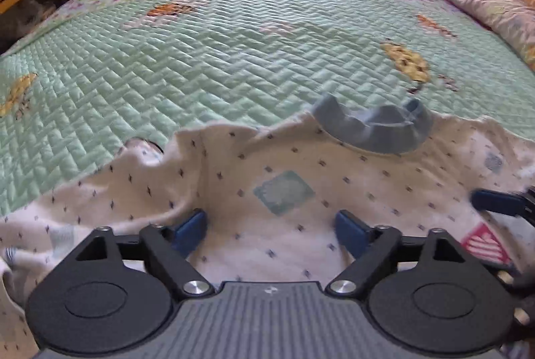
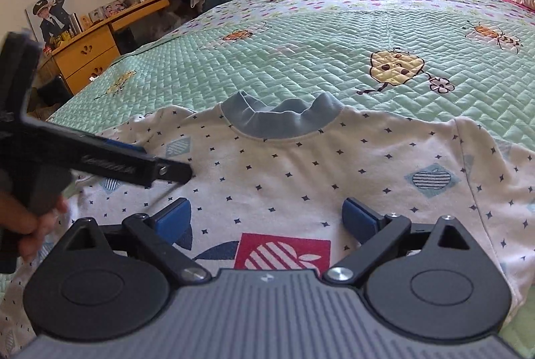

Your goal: Fold clothes

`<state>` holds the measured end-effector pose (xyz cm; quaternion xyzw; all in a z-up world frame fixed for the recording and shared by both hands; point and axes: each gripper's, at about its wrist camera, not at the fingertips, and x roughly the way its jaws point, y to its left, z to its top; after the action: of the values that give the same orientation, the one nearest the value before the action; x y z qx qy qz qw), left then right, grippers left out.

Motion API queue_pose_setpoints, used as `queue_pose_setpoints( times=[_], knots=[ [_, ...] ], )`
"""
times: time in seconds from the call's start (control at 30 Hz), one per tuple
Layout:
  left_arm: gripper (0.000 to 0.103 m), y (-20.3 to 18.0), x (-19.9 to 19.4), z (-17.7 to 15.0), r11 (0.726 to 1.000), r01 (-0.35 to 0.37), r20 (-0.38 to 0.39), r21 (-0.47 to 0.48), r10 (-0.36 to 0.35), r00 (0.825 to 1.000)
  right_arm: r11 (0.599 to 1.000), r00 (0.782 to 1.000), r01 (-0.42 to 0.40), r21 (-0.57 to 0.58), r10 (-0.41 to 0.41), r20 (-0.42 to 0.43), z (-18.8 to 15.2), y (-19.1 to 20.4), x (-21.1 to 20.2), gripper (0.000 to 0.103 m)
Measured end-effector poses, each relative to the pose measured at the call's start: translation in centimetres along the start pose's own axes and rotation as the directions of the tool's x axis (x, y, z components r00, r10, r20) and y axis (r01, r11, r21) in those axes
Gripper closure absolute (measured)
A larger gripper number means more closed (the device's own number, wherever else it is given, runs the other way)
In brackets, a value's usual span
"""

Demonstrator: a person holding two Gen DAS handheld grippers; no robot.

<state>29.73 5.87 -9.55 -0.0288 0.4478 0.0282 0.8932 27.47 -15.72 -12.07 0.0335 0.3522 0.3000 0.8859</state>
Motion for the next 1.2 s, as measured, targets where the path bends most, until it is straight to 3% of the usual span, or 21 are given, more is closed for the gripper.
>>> queue_pose_setpoints(
  times=[0.13, 0.17, 0.2, 0.27, 0.33, 0.47, 0.57, 0.63, 0.7, 0.83, 0.9, 0.97, 1.03, 1.1, 1.2],
  knots=[
    [0.001, 0.5, 1.1, 1.4, 0.998, -0.043, 0.016, -0.034, 0.044, 0.999, 1.0, 1.0, -0.01, -0.001, 0.01, 0.0, 0.0, -0.1, 0.1, 0.003],
    [0.002, 0.6, 1.4, 1.8, 0.998, -0.054, 0.02, -0.043, 0.055, 0.998, 1.0, 1.0, -0.013, -0.002, 0.013, 0.0, 0.0, -0.2, 0.1, 0.003],
    [0.004, 0.7, 1.6, 2.1, 0.997, -0.064, 0.024, -0.051, 0.066, 0.998, 1.0, 1.0, -0.016, -0.002, 0.016, 0.001, 0.0, -0.2, 0.1, 0.001],
    [0.026, 0.9, 1.4, 2.6, 0.995, -0.067, 0.032, -0.067, 0.07, 0.997, 1.0, 1.0, -0.02, -0.003, 0.02, 0.001, -0.1, 0.0, 0.2, 0.0],
    [0.034, 1.2, -0.3, 2.6, 0.996, -0.036, 0.04, -0.079, 0.04, 0.998, 1.0, 1.0, -0.015, -0.011, 0.015, 0.0, -0.1, 0.1, 0.2, 0.0],
    [0.03, 1.7, -3.7, 0.6, 0.995, 0.044, 0.013, -0.091, -0.043, 0.999, 1.0, 1.0, -0.005, -0.024, 0.005, -0.001, -0.2, 0.4, 0.3, 0.0],
    [0.03, 2.0, -3.0, -1.4, 0.997, 0.041, -0.045, -0.069, -0.044, 0.998, 1.0, 1.0, -0.002, -0.027, 0.002, 0.0, -0.2, 0.5, 0.2, 0.0],
    [0.026, 2.4, -2.0, -2.1, 0.998, 0.05, -0.036, -0.048, -0.052, 0.998, 1.0, 1.0, 0.0, -0.028, 0.0, 0.0, -0.3, 0.5, 0.3, 0.0],
    [0.024, 2.0, -1.5, -1.5, 0.999, 0.022, -0.025, -0.026, -0.022, 0.999, 0.999, 1.0, 0.004, -0.033, -0.004, 0.0, -0.3, 0.5, 0.3, 0.0],
    [0.01, 2.2, 0.4, 0.2, 0.998, -0.055, -0.021, -0.019, 0.054, 0.998, 0.999, 1.0, 0.011, -0.045, -0.011, -0.001, -0.3, 0.7, 0.4, 0.0],
    [0.011, 2.9, 0.6, 0.9, 0.996, -0.072, -0.002, -0.045, 0.072, 0.997, 0.999, 1.0, 0.01, -0.045, -0.01, 0.0, -0.3, 0.7, 0.4, 0.0],
    [0.023, 3.3, 0.3, 1.5, 0.991, -0.122, 0.02, -0.06, 0.123, 0.992, 0.999, 1.0, 0.01, -0.044, -0.01, 0.0, -0.3, 0.7, 0.4, 0.0],
    [0.03, 3.6, -1.6, 1.5, 0.99, -0.103, 0.048, -0.099, 0.108, 0.993, 0.999, 1.0, 0.009, -0.044, -0.009, 0.001, -0.3, 0.6, 0.4, 0.0],
    [0.029, 3.8, -3.7, 1.2, 0.991, -0.064, 0.077, -0.122, 0.073, 0.994, 0.999, 1.0, 0.008, -0.044, -0.008, 0.002, -0.3, 0.6, 0.4, 0.0],
    [0.018, 3.7, -5.8, -0.6, 0.993, 0.0, 0.071, -0.114, 0.008, 0.997, 0.999, 1.0, 0.008, -0.043, -0.008, 0.002, -0.2, 0.6, 0.4, 0.0]
  ],
)
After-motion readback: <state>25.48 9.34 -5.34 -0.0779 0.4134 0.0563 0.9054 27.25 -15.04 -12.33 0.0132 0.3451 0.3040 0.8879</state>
